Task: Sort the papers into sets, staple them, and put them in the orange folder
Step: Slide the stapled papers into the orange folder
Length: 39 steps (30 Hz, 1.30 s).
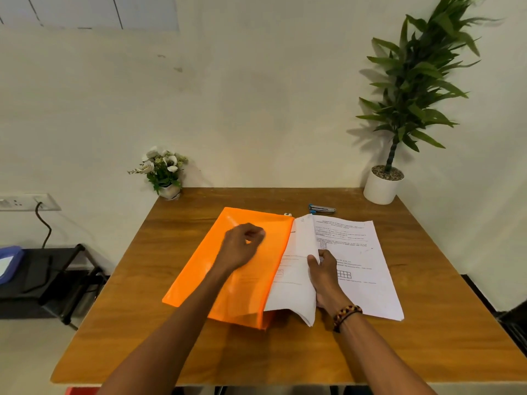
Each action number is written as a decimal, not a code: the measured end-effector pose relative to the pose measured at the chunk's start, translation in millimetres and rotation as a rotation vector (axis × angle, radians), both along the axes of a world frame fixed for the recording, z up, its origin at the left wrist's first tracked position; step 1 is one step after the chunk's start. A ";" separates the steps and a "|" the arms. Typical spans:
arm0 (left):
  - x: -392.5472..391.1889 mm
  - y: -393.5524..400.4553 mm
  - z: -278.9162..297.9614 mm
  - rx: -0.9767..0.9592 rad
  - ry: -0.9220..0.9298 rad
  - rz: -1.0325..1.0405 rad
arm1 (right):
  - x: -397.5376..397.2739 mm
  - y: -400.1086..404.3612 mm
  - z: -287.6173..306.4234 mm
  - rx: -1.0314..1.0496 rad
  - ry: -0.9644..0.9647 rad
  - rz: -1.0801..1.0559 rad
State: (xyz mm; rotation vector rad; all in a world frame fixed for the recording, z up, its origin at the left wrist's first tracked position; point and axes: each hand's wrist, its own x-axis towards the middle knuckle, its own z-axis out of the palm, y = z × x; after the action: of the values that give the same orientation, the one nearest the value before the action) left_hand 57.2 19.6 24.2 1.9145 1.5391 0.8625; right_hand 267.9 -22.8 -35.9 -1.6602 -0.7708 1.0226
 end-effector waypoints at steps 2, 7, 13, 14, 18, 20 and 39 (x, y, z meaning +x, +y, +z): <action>-37.3 12.6 -15.6 0.019 0.041 0.056 | 4.4 -0.8 2.7 -0.016 0.014 0.006; -105.0 12.1 -65.9 -0.090 0.356 0.116 | 6.2 0.9 4.8 -0.026 0.032 0.001; -107.2 0.3 -80.5 -0.042 0.378 0.093 | -9.0 1.6 7.3 -0.014 0.028 -0.092; -106.9 0.5 -79.1 -0.047 0.361 0.096 | -13.2 1.9 7.1 -0.001 0.030 -0.108; -108.9 1.1 -70.3 -0.073 0.225 0.081 | -33.4 0.0 7.2 0.012 0.055 -0.074; -111.2 1.9 -70.4 -0.084 0.174 0.072 | -40.7 0.8 4.5 0.018 0.096 0.059; -114.7 5.8 -73.5 -0.142 0.132 0.080 | -48.6 23.0 27.4 -0.205 -0.184 0.656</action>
State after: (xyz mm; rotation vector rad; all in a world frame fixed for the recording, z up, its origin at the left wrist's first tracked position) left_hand -57.4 25.5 -49.3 1.8500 1.7170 0.6523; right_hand 219.3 0.3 -8.4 -1.7263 -1.4313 1.4451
